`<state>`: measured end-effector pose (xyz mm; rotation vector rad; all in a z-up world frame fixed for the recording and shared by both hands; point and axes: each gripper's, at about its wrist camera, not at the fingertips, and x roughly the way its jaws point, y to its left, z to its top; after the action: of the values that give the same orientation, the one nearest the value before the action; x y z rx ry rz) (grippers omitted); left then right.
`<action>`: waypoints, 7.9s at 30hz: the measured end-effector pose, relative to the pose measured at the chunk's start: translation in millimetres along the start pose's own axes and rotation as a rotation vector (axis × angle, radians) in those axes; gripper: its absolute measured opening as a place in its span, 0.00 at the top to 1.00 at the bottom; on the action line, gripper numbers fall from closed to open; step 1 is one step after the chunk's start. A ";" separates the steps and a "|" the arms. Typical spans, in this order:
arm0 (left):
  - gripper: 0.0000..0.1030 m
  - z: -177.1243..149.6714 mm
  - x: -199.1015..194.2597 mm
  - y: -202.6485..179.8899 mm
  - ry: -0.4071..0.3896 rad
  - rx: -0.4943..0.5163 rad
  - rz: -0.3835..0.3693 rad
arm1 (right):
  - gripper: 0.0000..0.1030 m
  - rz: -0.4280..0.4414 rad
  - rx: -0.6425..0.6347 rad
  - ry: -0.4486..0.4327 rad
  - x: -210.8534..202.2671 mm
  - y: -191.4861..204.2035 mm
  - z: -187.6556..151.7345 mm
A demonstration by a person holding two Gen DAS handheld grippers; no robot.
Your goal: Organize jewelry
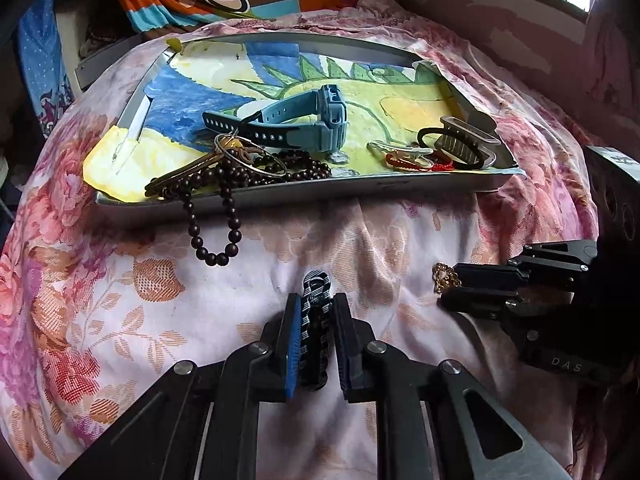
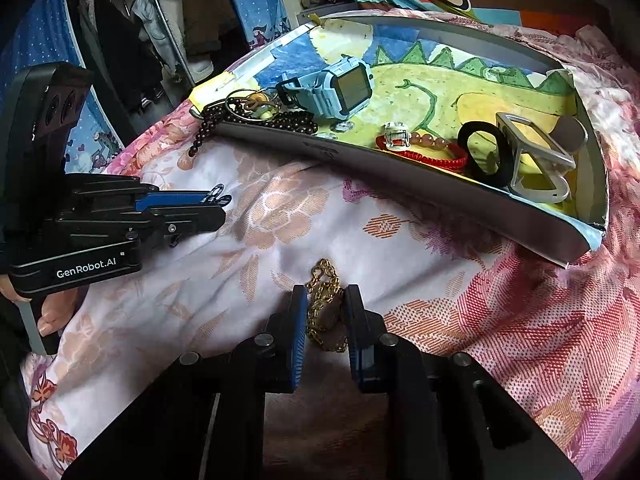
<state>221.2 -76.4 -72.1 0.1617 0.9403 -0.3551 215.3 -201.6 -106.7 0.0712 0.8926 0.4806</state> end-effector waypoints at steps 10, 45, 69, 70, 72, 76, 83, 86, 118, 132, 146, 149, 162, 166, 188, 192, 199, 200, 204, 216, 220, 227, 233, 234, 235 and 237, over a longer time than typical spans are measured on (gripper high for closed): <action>0.86 5.5 -13.0 0.1 -0.047 -0.015 -0.006 | 0.88 -0.012 -0.011 -0.054 -8.0 3.5 1.0; 0.86 72.8 -8.8 57.0 -0.217 -0.267 0.063 | 0.87 -0.087 0.139 -0.337 -21.2 -38.4 67.2; 0.29 67.6 -34.7 45.7 -0.262 -0.259 0.105 | 0.48 -0.225 0.139 -0.432 -69.3 -19.1 62.4; 0.21 65.4 -41.0 45.2 -0.279 -0.264 0.111 | 0.45 -0.228 0.135 -0.445 -75.0 -15.8 61.1; 0.13 59.4 -55.2 43.6 -0.323 -0.278 0.120 | 0.41 -0.237 0.121 -0.471 -89.1 -6.6 59.2; 0.07 53.4 -83.9 35.9 -0.393 -0.248 0.141 | 0.26 -0.254 0.100 -0.531 -117.4 9.7 53.2; 0.00 30.9 -127.7 23.7 -0.495 -0.223 0.185 | 0.11 -0.261 0.065 -0.624 -168.9 39.0 32.5; 0.00 13.0 -143.3 17.7 -0.517 -0.217 0.188 | 0.08 -0.262 0.049 -0.641 -183.6 51.3 22.2; 0.00 -144.3 -231.3 -9.0 -0.576 -0.256 0.245 | 0.02 -0.267 0.038 -0.599 -233.7 107.2 -94.6; 0.00 -146.1 -222.1 -15.5 -0.535 -0.220 0.261 | 0.02 -0.277 0.044 -0.538 -216.4 103.9 -94.4; 0.00 -146.0 -222.7 -15.5 -0.536 -0.218 0.262 | 0.02 -0.278 0.047 -0.537 -214.2 102.5 -95.6; 0.00 -146.2 -222.7 -15.3 -0.537 -0.219 0.259 | 0.02 -0.279 0.047 -0.537 -213.7 102.3 -95.8; 0.00 -146.4 -223.9 -14.8 -0.536 -0.221 0.257 | 0.02 -0.279 0.048 -0.535 -213.3 101.5 -96.3; 0.00 -146.4 -223.6 -15.1 -0.536 -0.221 0.257 | 0.02 -0.279 0.048 -0.536 -213.5 101.8 -96.1; 0.00 -146.8 -223.5 -15.3 -0.537 -0.220 0.257 | 0.02 -0.280 0.048 -0.534 -214.5 102.7 -95.4; 0.00 -147.1 -223.7 -15.3 -0.536 -0.220 0.257 | 0.02 -0.280 0.048 -0.534 -214.4 102.8 -95.4; 0.00 -146.6 -223.2 -15.8 -0.536 -0.220 0.258 | 0.02 -0.280 0.048 -0.533 -214.8 103.0 -95.1; 0.00 -146.6 -223.1 -15.8 -0.536 -0.220 0.258 | 0.02 -0.280 0.048 -0.533 -214.1 102.8 -95.6; 0.00 -146.9 -223.6 -15.5 -0.536 -0.219 0.258 | 0.02 -0.280 0.048 -0.533 -214.8 103.0 -95.1; 0.00 -147.0 -223.6 -15.5 -0.537 -0.220 0.258 | 0.02 -0.280 0.048 -0.532 -214.7 103.1 -95.0; 0.00 -146.7 -223.3 -15.9 -0.537 -0.220 0.257 | 0.02 -0.280 0.048 -0.532 -215.6 103.4 -94.4; 0.00 -146.6 -223.2 -16.0 -0.537 -0.219 0.258 | 0.02 -0.281 0.048 -0.531 -215.8 103.7 -94.3; 0.00 -146.8 -223.4 -15.9 -0.537 -0.219 0.258 | 0.02 -0.281 0.048 -0.531 -215.4 103.6 -94.4; 0.00 -146.9 -223.5 -15.8 -0.537 -0.219 0.258 | 0.02 -0.281 0.048 -0.531 -215.2 103.6 -94.5; 0.00 -146.7 -223.2 -15.9 -0.537 -0.219 0.258 | 0.02 -0.281 0.048 -0.531 -216.0 103.9 -94.1; 0.00 -147.1 -223.6 -15.7 -0.537 -0.219 0.258 | 0.02 -0.281 0.048 -0.530 -216.0 103.9 -94.0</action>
<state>-16.4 2.2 24.1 -0.0171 0.4144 -0.0458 -9.4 -215.0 18.3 0.1089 0.3828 0.1612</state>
